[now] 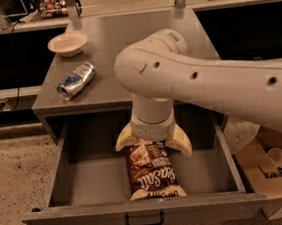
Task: Pick brown chip bag from top drawer and place on counter
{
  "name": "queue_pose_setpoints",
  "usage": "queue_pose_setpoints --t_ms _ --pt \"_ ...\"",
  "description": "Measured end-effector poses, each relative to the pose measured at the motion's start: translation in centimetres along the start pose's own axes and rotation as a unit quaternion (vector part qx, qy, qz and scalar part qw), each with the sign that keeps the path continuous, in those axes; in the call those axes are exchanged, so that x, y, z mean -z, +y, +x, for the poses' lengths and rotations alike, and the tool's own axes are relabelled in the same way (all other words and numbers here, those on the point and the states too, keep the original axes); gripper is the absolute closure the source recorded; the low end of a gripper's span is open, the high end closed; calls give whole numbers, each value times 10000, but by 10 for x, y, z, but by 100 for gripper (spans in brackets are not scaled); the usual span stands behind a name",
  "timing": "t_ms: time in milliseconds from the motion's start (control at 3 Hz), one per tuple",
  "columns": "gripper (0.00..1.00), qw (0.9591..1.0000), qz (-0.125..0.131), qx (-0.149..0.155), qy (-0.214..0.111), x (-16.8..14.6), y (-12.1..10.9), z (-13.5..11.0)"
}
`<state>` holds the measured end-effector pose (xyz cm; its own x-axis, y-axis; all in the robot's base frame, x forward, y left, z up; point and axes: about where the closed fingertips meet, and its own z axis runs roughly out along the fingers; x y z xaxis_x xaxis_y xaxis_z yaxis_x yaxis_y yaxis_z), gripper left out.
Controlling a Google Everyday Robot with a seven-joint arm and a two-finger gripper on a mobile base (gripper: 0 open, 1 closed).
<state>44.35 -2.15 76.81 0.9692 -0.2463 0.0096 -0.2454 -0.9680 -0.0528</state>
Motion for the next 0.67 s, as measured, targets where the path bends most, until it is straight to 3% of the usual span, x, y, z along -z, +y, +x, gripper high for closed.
queue_pose_setpoints --t_ms 333,667 --pt "0 9953 -142 948 -133 -31 3 13" --pt "0 9857 -205 1662 -175 -69 18 23"
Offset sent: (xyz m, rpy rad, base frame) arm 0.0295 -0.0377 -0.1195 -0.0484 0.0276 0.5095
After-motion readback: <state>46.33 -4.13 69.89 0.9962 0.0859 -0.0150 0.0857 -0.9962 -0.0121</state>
